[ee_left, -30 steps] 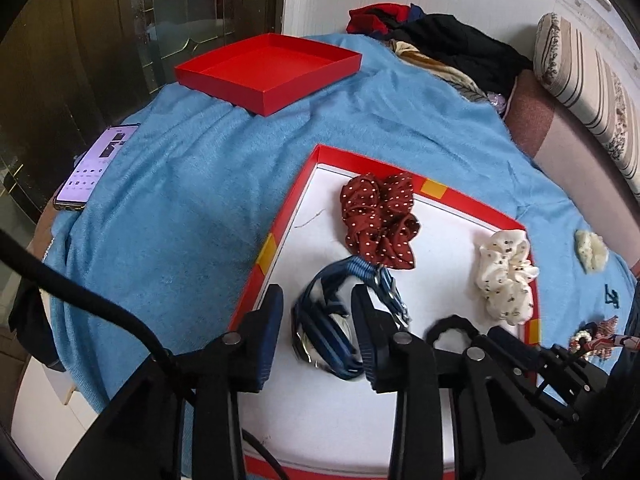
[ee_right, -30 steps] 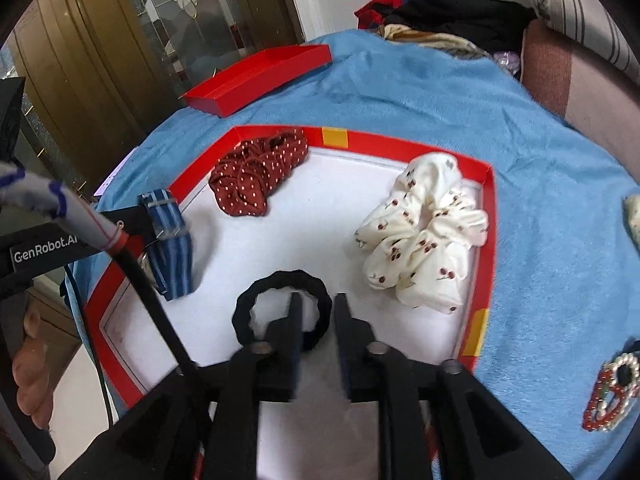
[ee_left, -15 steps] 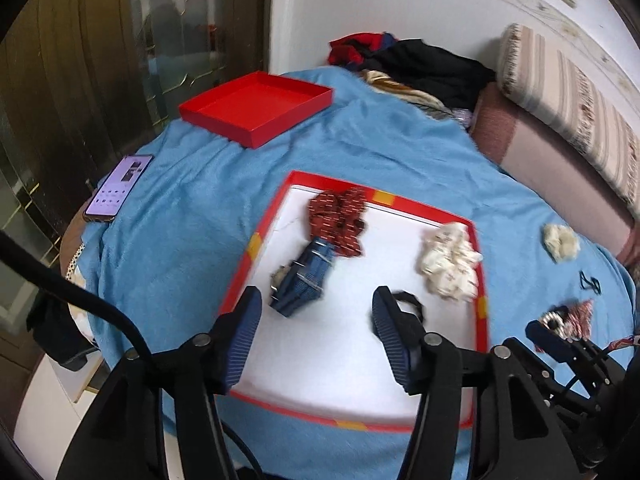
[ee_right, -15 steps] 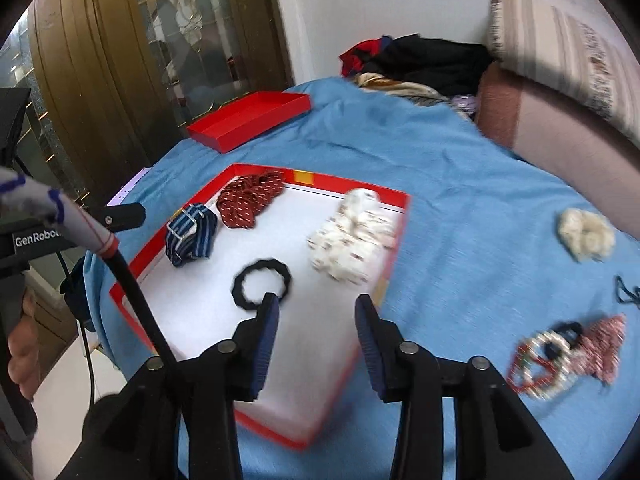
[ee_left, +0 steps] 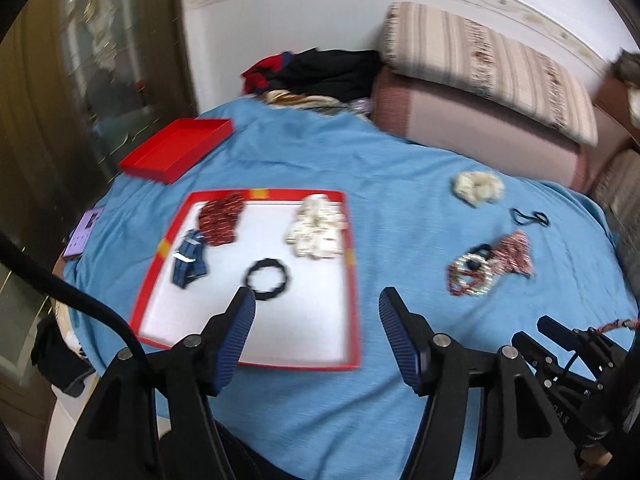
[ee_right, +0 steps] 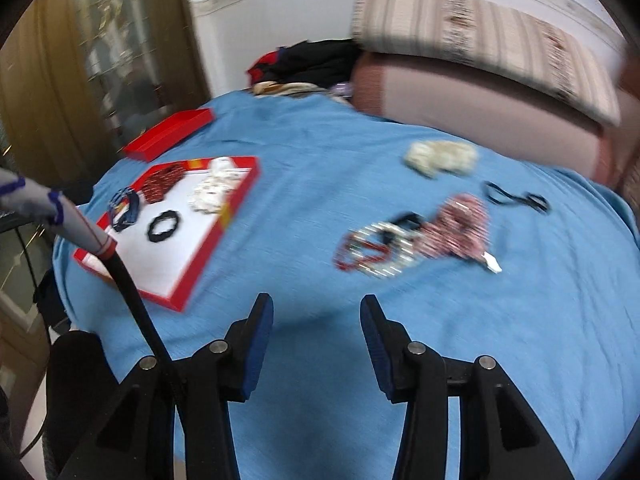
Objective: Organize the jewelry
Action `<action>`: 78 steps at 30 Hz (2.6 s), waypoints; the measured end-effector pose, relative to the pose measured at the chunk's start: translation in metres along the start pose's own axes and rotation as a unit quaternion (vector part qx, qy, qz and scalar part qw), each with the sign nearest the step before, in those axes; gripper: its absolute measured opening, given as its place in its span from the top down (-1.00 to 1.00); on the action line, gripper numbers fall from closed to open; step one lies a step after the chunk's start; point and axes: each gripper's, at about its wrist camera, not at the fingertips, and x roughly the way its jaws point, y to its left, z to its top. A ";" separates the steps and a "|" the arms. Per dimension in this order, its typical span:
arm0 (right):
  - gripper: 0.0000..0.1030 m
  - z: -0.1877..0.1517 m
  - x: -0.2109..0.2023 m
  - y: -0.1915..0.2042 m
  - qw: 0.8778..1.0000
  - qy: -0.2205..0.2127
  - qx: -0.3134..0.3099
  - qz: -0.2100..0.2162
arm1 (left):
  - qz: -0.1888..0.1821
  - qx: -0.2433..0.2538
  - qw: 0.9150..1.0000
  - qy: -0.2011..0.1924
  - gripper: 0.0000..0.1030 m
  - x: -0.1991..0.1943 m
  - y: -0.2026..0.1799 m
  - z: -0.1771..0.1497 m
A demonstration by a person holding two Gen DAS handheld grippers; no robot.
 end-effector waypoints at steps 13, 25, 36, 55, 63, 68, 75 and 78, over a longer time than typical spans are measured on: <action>-0.01 -0.036 -0.027 -0.087 0.994 -0.006 0.097 -0.043 | -0.011 0.073 0.997 0.017 -0.55 0.028 -0.089 -0.027; -0.16 -0.035 0.016 -0.108 0.987 -0.006 0.128 -0.094 | -0.040 0.069 0.996 0.045 -0.55 0.147 -0.109 -0.042; -0.17 -0.037 0.057 -0.161 0.969 0.012 0.200 -0.144 | -0.067 0.067 0.994 0.062 -0.62 0.198 -0.128 -0.030; -0.48 -0.029 0.073 -0.160 0.968 0.026 0.183 -0.170 | -0.044 0.070 0.994 0.078 -1.00 0.209 -0.131 -0.032; -0.56 -0.026 0.080 -0.155 0.965 0.045 0.170 -0.193 | -0.043 0.070 0.994 0.078 -1.00 0.208 -0.131 -0.032; -0.61 -0.025 0.081 -0.155 0.963 0.049 0.171 -0.202 | -0.043 0.070 0.994 0.078 -1.00 0.208 -0.131 -0.032; -0.66 -0.025 0.083 -0.155 0.961 0.051 0.174 -0.208 | -0.043 0.070 0.994 0.078 -1.00 0.208 -0.131 -0.032; -0.68 -0.025 0.083 -0.155 0.961 0.051 0.174 -0.209 | -0.043 0.070 0.994 0.078 -1.00 0.208 -0.132 -0.032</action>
